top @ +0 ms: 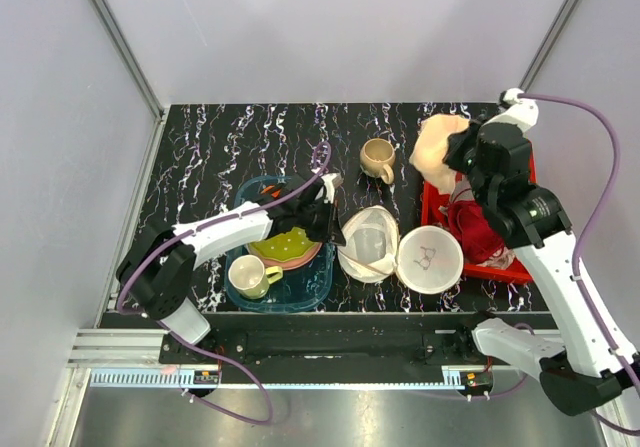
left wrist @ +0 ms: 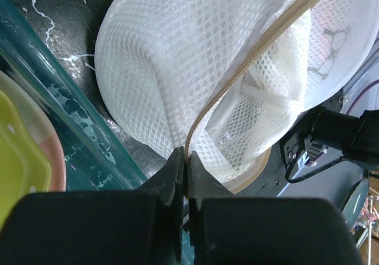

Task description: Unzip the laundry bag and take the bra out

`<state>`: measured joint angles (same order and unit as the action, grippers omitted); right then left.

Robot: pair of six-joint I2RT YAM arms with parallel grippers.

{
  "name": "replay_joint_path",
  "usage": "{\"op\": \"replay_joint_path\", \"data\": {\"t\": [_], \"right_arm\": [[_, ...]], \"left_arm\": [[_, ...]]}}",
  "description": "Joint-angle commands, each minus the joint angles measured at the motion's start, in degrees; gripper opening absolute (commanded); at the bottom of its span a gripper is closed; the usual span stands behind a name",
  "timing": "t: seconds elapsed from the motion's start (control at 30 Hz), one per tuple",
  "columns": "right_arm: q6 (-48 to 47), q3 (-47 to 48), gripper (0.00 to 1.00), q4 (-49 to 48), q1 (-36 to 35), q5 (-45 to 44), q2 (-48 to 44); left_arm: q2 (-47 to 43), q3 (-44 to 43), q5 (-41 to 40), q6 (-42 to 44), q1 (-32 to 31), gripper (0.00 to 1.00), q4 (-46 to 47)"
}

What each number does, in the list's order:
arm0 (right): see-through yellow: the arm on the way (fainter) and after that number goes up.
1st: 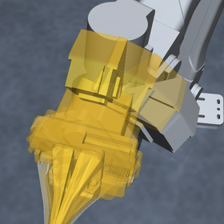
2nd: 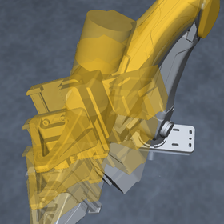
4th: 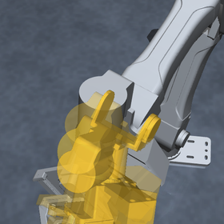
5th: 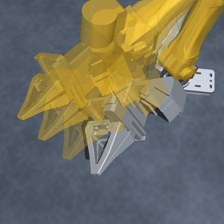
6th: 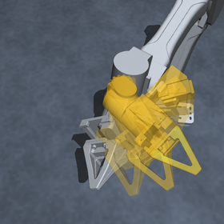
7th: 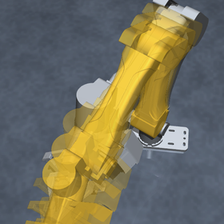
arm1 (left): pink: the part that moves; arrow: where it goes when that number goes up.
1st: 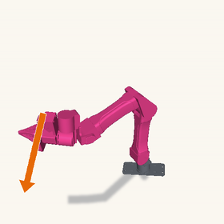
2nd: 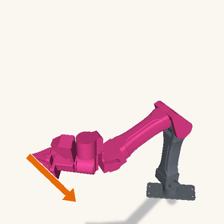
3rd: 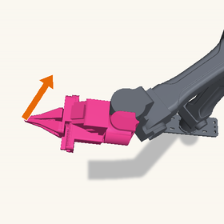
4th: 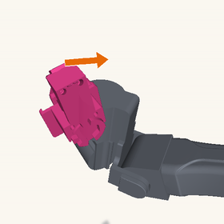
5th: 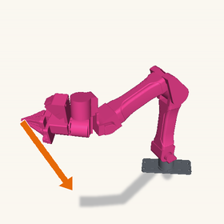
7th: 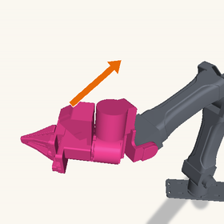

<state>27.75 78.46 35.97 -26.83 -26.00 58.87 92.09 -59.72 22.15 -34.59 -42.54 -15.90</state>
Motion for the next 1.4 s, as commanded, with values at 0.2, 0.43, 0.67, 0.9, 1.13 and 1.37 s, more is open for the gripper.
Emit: {"op": "replay_joint_path", "data": {"t": [0.2,0.43,0.67,0.9,1.13,1.37], "right_arm": [[-5.68,-1.62,0.00,-7.57,13.99,-9.67,3.26],[-2.45,-14.28,0.00,-12.49,19.79,-9.43,12.04],[2.56,-19.92,0.07,-13.92,21.73,-11.00,23.83],[1.87,-17.12,0.71,-11.10,21.73,-6.28,13.49],[3.01,-14.83,0.98,-5.84,21.64,6.65,1.96],[7.40,-25.42,1.00,2.08,21.56,28.43,-9.27]], "left_arm": [[-4.82,1.28,-0.27,-0.22,0.09,0.00,2.10],[-5.96,2.24,-0.44,-0.66,0.09,0.00,2.72],[-6.14,3.65,0.70,-1.09,0.09,0.00,3.60],[-6.67,4.00,-0.09,-1.18,0.01,0.00,4.47],[-6.31,3.30,-0.09,-1.27,0.09,0.00,4.65],[-5.00,3.30,0.35,-0.74,0.36,0.00,5.79]]}}
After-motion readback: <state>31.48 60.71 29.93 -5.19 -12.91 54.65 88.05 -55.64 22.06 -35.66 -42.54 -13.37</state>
